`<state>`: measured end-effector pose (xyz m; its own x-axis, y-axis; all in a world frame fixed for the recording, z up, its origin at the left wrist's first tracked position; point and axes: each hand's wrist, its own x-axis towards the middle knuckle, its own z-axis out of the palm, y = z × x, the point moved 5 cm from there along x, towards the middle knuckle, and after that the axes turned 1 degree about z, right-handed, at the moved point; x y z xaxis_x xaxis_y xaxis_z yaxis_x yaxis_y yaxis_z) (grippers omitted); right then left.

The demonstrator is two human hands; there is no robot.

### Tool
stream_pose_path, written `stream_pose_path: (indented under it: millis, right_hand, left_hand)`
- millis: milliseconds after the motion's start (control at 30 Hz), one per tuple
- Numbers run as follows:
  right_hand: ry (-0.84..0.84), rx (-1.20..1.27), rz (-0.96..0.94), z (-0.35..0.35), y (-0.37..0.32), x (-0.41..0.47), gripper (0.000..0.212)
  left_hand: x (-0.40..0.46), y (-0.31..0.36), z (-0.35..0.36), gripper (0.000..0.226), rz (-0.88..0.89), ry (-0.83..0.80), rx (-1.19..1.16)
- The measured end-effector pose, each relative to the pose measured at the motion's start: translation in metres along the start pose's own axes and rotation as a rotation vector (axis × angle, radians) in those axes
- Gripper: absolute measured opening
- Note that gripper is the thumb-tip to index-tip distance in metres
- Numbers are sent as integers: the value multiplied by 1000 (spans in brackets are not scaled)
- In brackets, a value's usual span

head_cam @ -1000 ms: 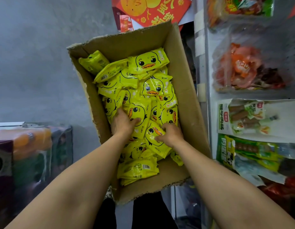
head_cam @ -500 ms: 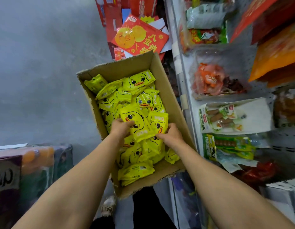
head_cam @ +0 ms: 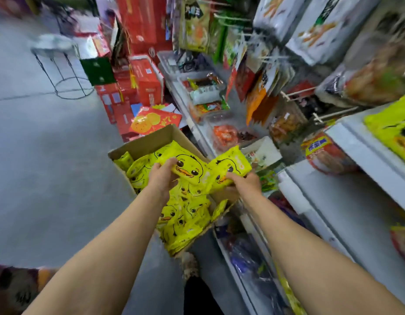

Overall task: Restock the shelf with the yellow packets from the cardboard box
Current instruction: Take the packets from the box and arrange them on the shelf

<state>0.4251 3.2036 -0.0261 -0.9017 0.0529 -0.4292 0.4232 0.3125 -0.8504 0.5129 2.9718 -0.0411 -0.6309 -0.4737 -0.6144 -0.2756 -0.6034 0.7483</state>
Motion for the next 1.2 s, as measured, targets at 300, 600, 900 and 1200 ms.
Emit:
stream_pose_path:
  millis: [300, 600, 900, 1200]
  right_hand:
    - [119, 477, -140, -103, -43, -126, 8]
    - [107, 731, -164, -206, -69, -223, 33]
    - [135, 907, -215, -305, -48, -290, 56]
    - [377, 775, -309, -448, -21, -363, 34]
  left_hand:
    - [-125, 30, 36, 63, 29, -314, -174]
    - [-247, 34, 125, 45, 26, -670, -284]
    - [-358, 3, 193, 37, 15, -837, -159]
    - [-478, -58, 277, 14, 61, -1037, 64]
